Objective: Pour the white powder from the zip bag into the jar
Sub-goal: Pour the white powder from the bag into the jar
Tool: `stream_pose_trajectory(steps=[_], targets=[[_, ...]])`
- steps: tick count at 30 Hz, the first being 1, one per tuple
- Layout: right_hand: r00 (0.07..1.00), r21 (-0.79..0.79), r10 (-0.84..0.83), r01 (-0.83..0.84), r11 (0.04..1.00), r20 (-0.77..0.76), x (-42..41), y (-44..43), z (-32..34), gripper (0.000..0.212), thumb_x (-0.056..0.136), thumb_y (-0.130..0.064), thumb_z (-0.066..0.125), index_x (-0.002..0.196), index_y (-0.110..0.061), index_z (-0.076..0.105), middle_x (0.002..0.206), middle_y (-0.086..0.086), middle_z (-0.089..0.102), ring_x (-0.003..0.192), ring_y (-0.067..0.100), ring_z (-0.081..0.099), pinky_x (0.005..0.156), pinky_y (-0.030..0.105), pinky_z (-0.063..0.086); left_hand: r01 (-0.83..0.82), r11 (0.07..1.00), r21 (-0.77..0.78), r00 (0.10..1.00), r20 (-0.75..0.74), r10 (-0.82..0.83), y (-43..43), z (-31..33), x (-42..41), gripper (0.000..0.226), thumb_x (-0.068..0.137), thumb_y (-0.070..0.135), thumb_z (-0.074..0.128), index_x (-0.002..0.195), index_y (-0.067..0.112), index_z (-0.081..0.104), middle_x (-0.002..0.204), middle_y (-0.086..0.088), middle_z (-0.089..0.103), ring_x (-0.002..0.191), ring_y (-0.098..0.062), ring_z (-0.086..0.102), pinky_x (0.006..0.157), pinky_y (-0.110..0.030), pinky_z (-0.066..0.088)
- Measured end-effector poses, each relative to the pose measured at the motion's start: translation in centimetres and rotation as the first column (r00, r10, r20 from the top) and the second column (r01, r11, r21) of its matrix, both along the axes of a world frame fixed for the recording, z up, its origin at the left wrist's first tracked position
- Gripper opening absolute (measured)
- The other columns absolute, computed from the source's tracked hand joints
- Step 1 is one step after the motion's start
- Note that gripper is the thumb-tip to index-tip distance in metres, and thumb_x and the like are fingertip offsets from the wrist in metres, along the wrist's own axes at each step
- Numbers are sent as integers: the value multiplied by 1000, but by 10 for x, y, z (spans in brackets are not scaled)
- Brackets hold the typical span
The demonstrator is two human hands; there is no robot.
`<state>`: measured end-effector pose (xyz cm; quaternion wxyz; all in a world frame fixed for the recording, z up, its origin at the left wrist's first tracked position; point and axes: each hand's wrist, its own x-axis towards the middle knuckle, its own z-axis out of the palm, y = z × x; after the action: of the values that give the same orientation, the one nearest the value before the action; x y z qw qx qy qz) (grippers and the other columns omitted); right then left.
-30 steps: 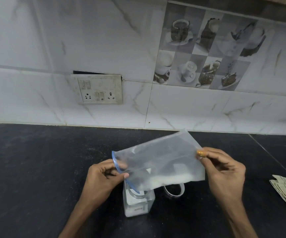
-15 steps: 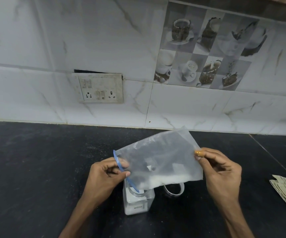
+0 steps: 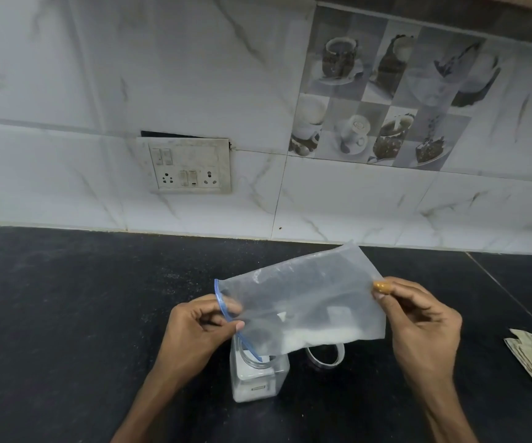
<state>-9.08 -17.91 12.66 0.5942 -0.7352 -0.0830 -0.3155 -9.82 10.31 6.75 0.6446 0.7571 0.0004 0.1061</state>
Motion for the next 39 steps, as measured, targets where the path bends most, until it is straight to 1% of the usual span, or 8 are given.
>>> stream_pose_trajectory(steps=[2,8,27,29,32,34,36,39], targets=[[1000,5,17,-17,1000,11,-1,1,-1,27,76,14,70,84,-11,74,90,-7,74,84,5,70,77,14,53,-5,1000,6,1000,-2,5,0,0,0,29,69,-5,85,78,22,80,92,0,77,60,-12,64,66,-28,62],[1000,8,10,-10,1000,12,-1,1,-3,26,76,13,70,85,-10,74,90,-5,74,85,7,70,78,14,54,3,1000,13,1000,2,-3,-1,2,-1,26,69,-7,84,76,18,79,88,5,77,55,-1,59,59,-13,55],[1000,-5,7,-7,1000,16,-3,2,-3,32,76,16,70,84,-15,74,90,-5,74,85,5,70,79,14,54,0,1000,11,1000,9,0,1,0,-2,24,69,-7,84,77,15,79,88,-2,77,57,-6,61,59,-15,56],[1000,3,29,-29,1000,7,-5,2,-4,36,76,15,70,90,-18,75,95,-4,75,91,6,70,82,16,54,-5,1000,15,1000,7,5,1,1,-3,26,69,-7,84,75,17,79,87,1,77,56,-4,62,59,-14,56],[982,-47,165,-170,984,-96,-8,-3,-10,52,74,17,71,116,-13,68,122,-3,67,117,10,62,94,24,52,-9,1000,1,1000,-1,9,0,1,-4,27,69,-7,84,76,19,79,89,2,77,57,-6,64,61,-16,58],[960,-51,215,-227,973,-180,-10,-5,-14,66,74,19,69,129,-16,59,133,-3,61,123,17,59,91,31,55,-4,1000,3,1000,-6,4,0,1,-4,27,69,-6,84,77,20,79,89,0,77,58,-9,64,63,-19,60],[961,8,172,-174,985,-217,-12,-5,-13,72,75,18,69,131,-24,55,118,1,69,107,16,68,83,27,58,-3,1000,11,1000,-10,3,1,0,-4,27,69,-5,84,78,20,79,88,0,77,58,-9,64,63,-20,60],[976,10,36,-34,999,-216,-16,-5,-11,69,74,3,76,126,-36,55,76,7,72,74,11,70,76,17,56,-6,1000,21,1000,-11,6,1,0,-4,25,70,-3,84,78,20,79,87,-2,77,58,-9,65,62,-19,60]])
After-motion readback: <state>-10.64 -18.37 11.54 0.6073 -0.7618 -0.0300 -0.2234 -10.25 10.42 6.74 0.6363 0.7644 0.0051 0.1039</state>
